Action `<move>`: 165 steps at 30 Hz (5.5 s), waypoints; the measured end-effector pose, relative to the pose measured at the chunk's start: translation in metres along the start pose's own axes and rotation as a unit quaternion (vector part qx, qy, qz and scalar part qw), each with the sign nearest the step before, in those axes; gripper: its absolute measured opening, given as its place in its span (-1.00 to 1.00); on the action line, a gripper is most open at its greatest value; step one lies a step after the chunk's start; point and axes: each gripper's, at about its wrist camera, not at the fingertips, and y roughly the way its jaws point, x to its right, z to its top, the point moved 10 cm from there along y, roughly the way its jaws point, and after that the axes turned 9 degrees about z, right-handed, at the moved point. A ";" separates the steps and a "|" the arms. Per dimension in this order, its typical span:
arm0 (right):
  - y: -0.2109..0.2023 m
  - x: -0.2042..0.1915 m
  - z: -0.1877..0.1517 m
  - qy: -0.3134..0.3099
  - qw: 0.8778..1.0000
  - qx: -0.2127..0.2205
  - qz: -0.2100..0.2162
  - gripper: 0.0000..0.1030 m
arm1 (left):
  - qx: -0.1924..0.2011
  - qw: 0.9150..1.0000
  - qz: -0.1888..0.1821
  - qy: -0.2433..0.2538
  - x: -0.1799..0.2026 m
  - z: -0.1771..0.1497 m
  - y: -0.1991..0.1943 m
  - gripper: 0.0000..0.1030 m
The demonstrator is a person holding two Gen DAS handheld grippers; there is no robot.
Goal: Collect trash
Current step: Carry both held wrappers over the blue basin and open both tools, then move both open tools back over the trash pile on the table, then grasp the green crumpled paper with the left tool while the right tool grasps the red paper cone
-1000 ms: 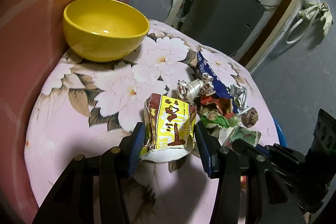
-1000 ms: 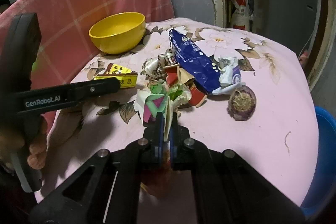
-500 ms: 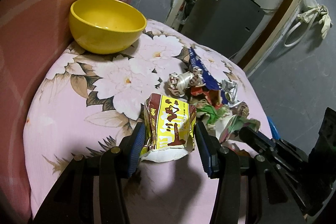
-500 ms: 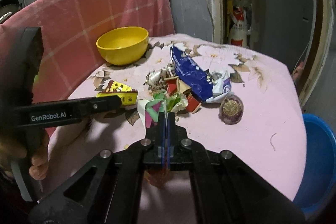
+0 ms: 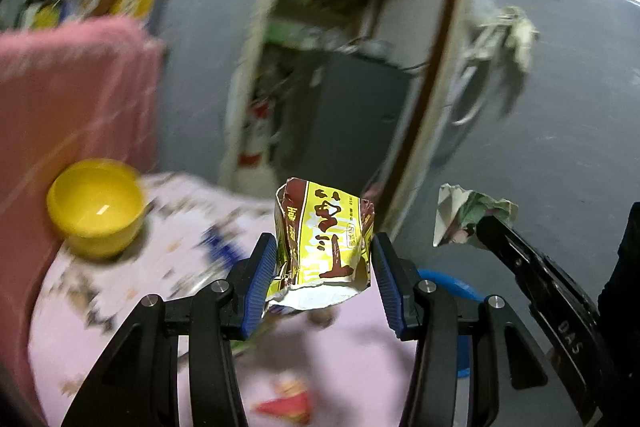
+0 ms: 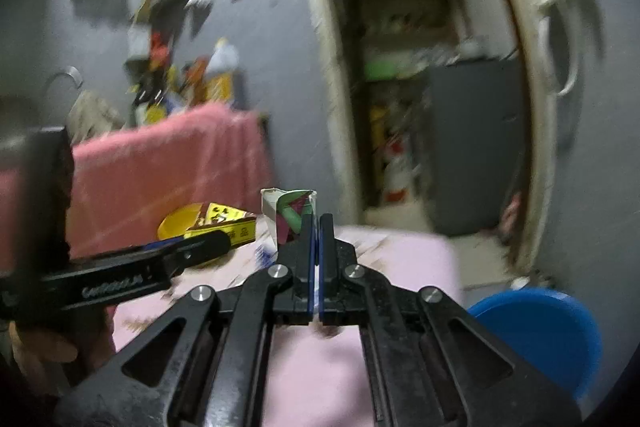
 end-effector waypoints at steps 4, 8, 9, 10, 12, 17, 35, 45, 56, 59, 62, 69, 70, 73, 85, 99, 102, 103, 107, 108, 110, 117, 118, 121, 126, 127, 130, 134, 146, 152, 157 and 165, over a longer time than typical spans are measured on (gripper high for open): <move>-0.034 0.039 0.025 -0.001 0.997 0.044 -0.060 -0.84 | 0.010 0.999 -0.039 0.031 0.055 0.013 0.009 -0.16; -0.059 0.081 0.031 0.003 0.992 0.056 -0.112 -0.84 | -0.011 0.995 -0.081 0.053 0.109 0.012 0.034 -0.16; -0.064 0.094 0.030 0.006 0.990 0.054 -0.128 -0.84 | -0.017 0.994 -0.088 0.058 0.119 0.010 0.040 -0.16; -0.070 0.104 0.027 0.011 0.989 0.051 -0.139 -0.84 | -0.025 0.993 -0.094 0.063 0.129 0.008 0.045 -0.16; -0.076 0.122 0.019 0.024 0.987 0.043 -0.155 -0.83 | -0.046 0.991 -0.102 0.075 0.150 -0.002 0.060 -0.16; -0.084 0.161 -0.006 0.053 0.981 0.013 -0.184 -0.83 | -0.106 0.984 -0.111 0.094 0.180 -0.030 0.094 -0.15; -0.057 0.251 -0.103 0.163 0.962 -0.099 -0.197 -0.66 | -0.220 0.968 -0.086 0.088 0.172 -0.089 0.168 0.07; -0.065 0.233 -0.080 0.153 0.967 -0.078 -0.189 -0.37 | -0.185 0.978 -0.068 0.068 0.150 -0.073 0.133 0.07; -0.073 0.158 -0.014 0.090 0.984 -0.018 -0.155 -0.01 | -0.071 0.997 -0.031 0.022 0.091 -0.013 0.057 0.45; -0.075 0.133 0.002 0.067 0.987 0.003 -0.146 0.20 | -0.029 1.000 -0.012 0.004 0.067 0.002 0.033 0.67; -0.076 0.109 0.015 0.048 0.989 0.023 -0.135 0.48 | 0.011 1.000 0.011 -0.007 0.044 0.014 0.010 0.89; -0.082 0.057 0.029 0.020 0.991 0.066 -0.111 1.00 | 0.090 0.994 0.063 -0.009 -0.003 0.021 -0.045 0.92; -0.082 0.049 0.029 0.017 0.992 0.072 -0.107 1.00 | 0.097 0.993 0.070 -0.010 -0.008 0.019 -0.051 0.92; -0.081 0.030 0.032 0.003 0.992 0.085 -0.098 1.00 | 0.117 0.988 0.096 -0.017 -0.031 0.015 -0.072 0.97; -0.072 -0.031 0.011 -0.030 0.994 0.085 -0.060 1.00 | 0.128 0.978 0.162 -0.022 -0.084 -0.024 -0.111 0.97; -0.016 -0.036 -0.057 -0.007 0.999 -0.028 -0.027 1.00 | 0.075 0.977 0.194 -0.037 -0.121 -0.063 -0.096 0.97; -0.002 -0.037 -0.071 -0.002 0.998 -0.064 -0.014 1.00 | 0.058 0.976 0.206 -0.046 -0.129 -0.067 -0.089 0.97; 0.003 -0.038 -0.076 0.001 0.997 -0.080 -0.008 1.00 | 0.050 0.975 0.211 -0.047 -0.133 -0.069 -0.086 0.97; 0.022 -0.043 -0.100 0.008 0.990 -0.139 0.008 1.00 | 0.007 0.973 0.225 -0.059 -0.147 -0.082 -0.073 0.97; 0.026 -0.044 -0.105 0.010 0.988 -0.151 0.012 1.00 | -0.005 0.972 0.227 -0.066 -0.151 -0.085 -0.069 0.97; 0.034 -0.046 -0.117 0.013 0.984 -0.176 0.016 0.89 | -0.026 0.970 0.231 -0.078 -0.159 -0.090 -0.064 0.97; 0.051 -0.057 -0.142 0.007 0.971 -0.237 0.041 0.67 | -0.117 0.958 0.240 -0.102 -0.176 -0.116 -0.040 0.95; 0.054 -0.059 -0.146 0.007 0.968 -0.246 0.045 0.62 | -0.127 0.957 0.238 -0.104 -0.177 -0.119 -0.036 0.95; 0.061 -0.061 -0.155 0.008 0.961 -0.272 0.054 0.46 | -0.157 0.954 0.232 -0.103 -0.177 -0.126 -0.026 0.95; 0.069 -0.060 -0.165 0.020 0.953 -0.294 0.071 -0.25 | -0.180 0.956 0.215 -0.088 -0.170 -0.130 -0.013 0.88; 0.070 -0.058 -0.165 0.023 0.953 -0.295 0.072 -0.39 | -0.182 0.957 0.211 -0.083 -0.167 -0.129 -0.011 0.87; 0.072 -0.051 -0.164 0.040 0.953 -0.292 0.075 -0.43 | -0.185 0.960 0.200 -0.068 -0.159 -0.127 -0.001 0.81; 0.074 -0.037 -0.160 0.052 0.955 -0.284 0.066 -0.44 | -0.185 0.965 0.183 -0.044 -0.146 -0.121 0.013 0.80; 0.071 0.011 -0.145 0.080 0.962 -0.258 0.027 -0.44 | -0.216 0.968 0.125 0.024 -0.099 -0.114 0.067 0.58; 0.070 0.018 -0.141 0.083 0.964 -0.250 0.026 -0.44 | -0.240 0.965 0.106 0.024 -0.087 -0.114 0.091 0.07; 0.071 0.022 -0.141 0.087 0.965 -0.247 0.027 -0.44 | -0.245 0.964 0.100 0.026 -0.081 -0.114 0.097 -0.34; 0.064 0.022 -0.137 0.086 0.967 -0.237 0.032 -0.44 | -0.235 0.967 0.097 0.015 -0.076 -0.112 0.086 -0.65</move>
